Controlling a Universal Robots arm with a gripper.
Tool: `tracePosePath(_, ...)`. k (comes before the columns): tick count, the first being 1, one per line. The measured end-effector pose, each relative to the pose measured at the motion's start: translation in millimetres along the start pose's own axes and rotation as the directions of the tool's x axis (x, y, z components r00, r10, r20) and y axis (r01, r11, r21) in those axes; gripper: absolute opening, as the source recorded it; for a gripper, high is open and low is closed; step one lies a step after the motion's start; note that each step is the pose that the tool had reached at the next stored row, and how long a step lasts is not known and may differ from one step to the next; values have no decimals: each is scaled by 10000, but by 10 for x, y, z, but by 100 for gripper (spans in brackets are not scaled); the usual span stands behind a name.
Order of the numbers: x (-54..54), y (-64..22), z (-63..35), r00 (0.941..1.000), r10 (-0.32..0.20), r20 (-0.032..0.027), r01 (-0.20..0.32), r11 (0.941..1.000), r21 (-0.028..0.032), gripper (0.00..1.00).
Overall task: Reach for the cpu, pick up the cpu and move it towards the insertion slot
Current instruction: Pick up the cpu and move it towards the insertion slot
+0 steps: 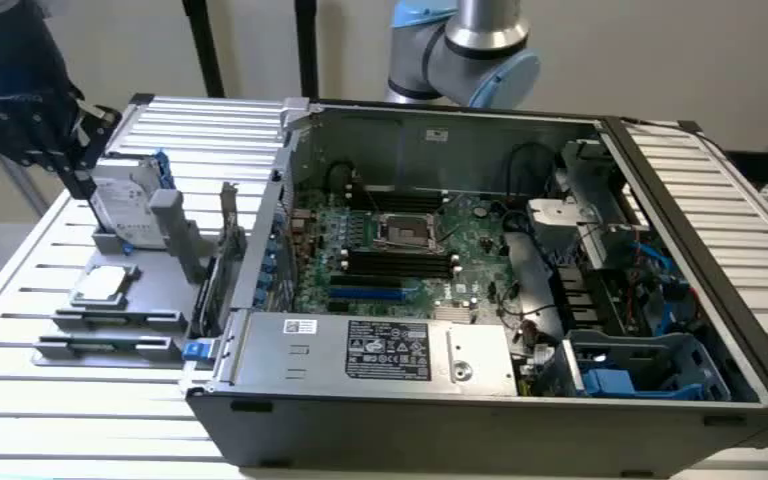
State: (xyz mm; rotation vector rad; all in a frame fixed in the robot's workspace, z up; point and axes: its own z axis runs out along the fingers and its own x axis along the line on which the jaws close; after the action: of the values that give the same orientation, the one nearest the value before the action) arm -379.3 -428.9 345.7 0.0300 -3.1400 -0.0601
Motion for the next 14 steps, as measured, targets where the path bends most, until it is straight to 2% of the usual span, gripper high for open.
tracePosePath(14,0,0,-13,10000,0,0,0,10000,0,11)
